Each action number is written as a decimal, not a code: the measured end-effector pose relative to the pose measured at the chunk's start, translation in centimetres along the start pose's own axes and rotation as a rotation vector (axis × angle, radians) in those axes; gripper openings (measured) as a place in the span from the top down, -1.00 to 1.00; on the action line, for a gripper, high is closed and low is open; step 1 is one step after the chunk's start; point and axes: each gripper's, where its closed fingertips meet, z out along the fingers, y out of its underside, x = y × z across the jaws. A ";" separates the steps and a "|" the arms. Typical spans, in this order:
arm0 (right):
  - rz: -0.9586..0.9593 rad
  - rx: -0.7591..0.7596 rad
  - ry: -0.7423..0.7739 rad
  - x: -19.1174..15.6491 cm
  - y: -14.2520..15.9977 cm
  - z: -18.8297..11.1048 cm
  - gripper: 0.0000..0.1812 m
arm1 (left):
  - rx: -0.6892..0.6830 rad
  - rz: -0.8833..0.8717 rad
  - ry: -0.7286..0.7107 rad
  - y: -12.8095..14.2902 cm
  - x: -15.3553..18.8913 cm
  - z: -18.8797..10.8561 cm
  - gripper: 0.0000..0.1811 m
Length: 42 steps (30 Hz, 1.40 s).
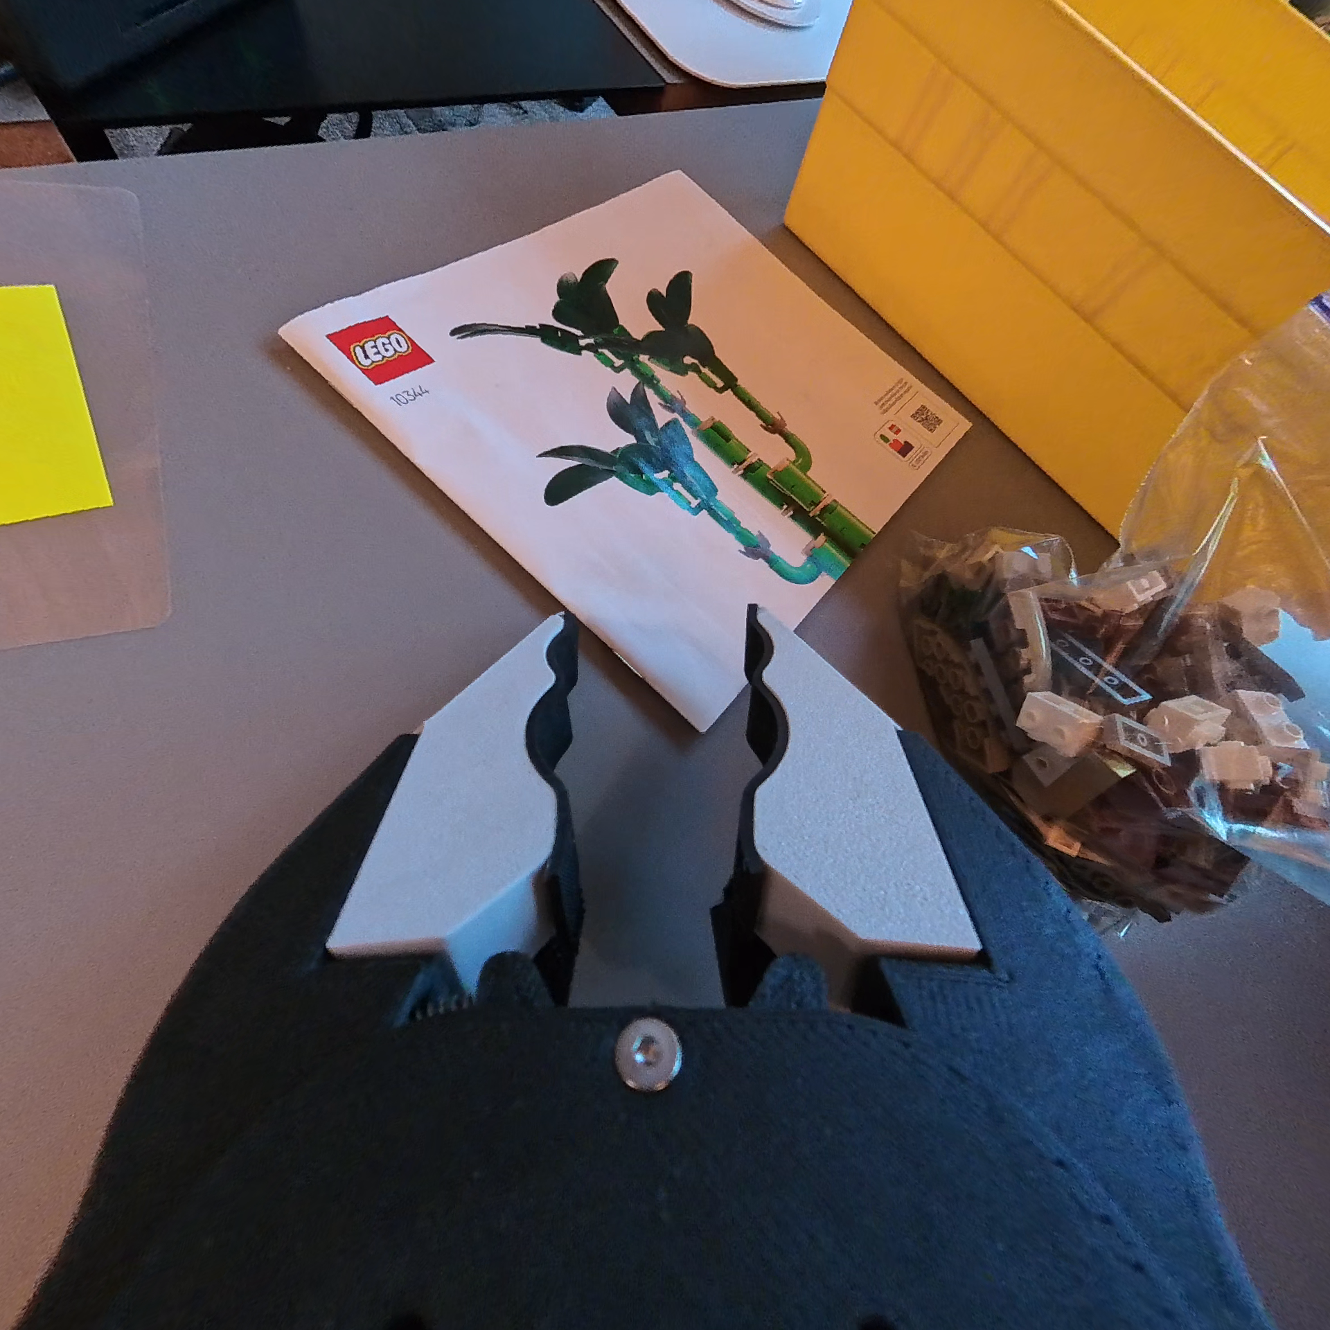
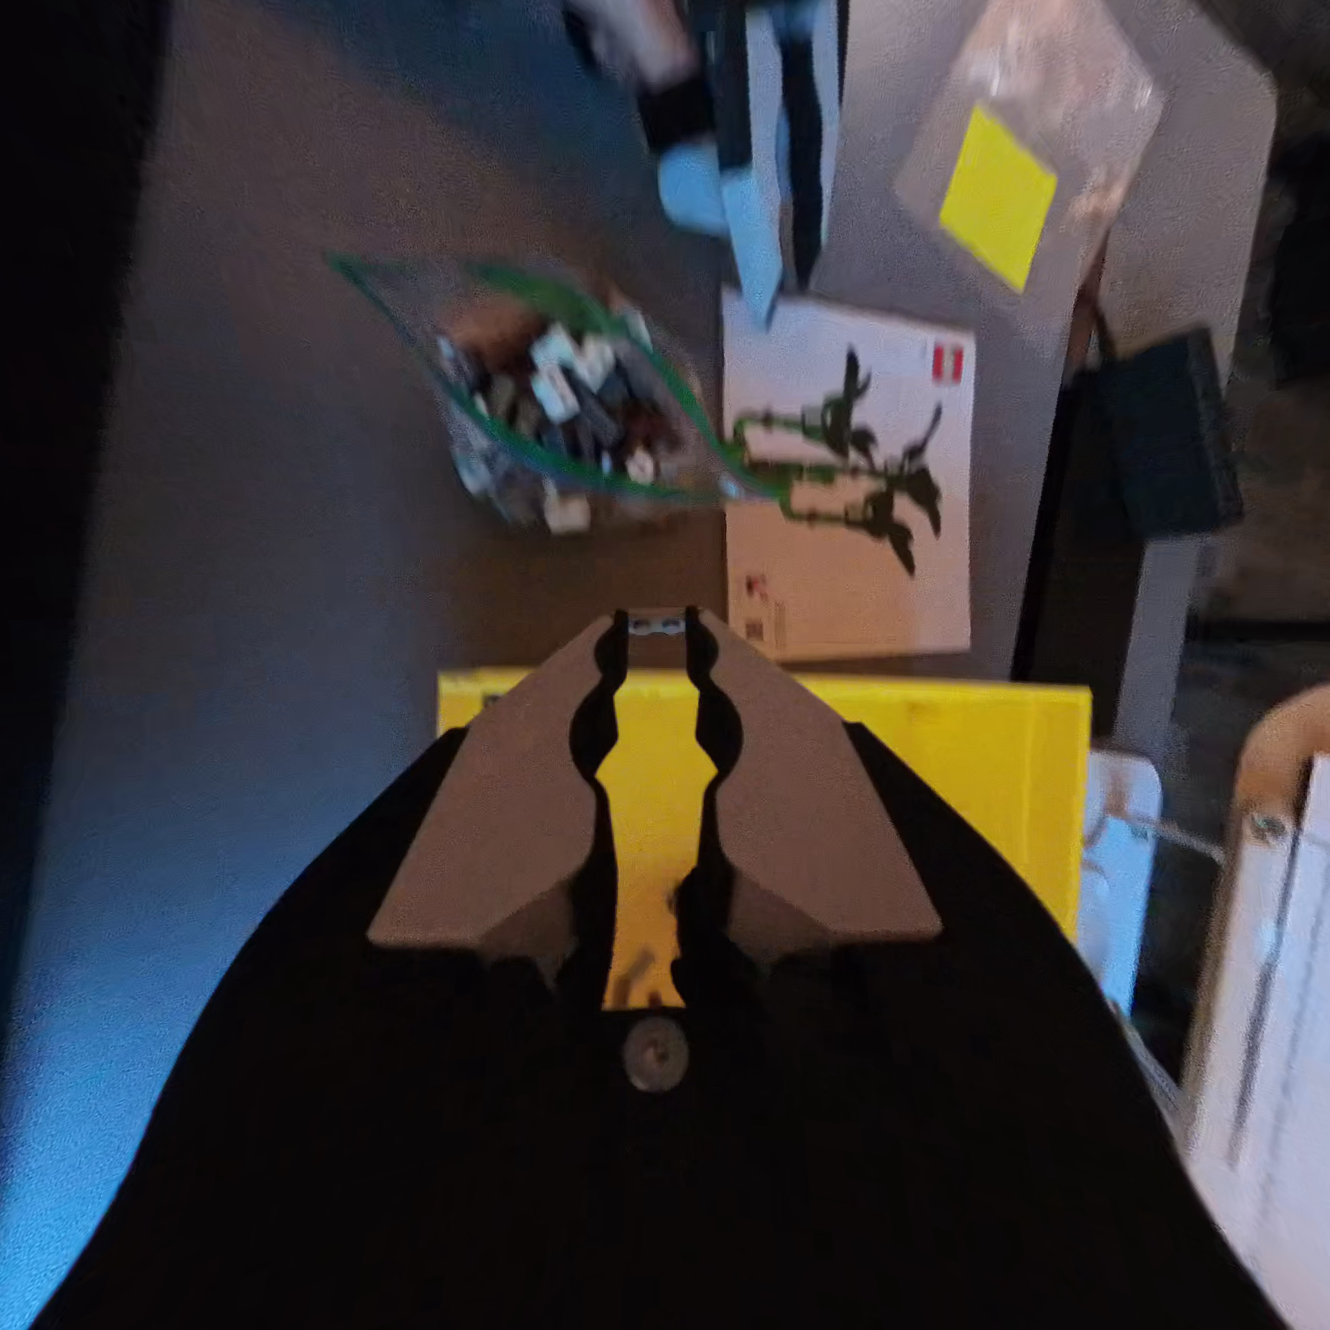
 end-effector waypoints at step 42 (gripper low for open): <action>0.517 -0.563 -0.076 0.1 15.6 0.3 0.92 | -0.001 -0.006 0.004 0.0 0.0 0.0 0.50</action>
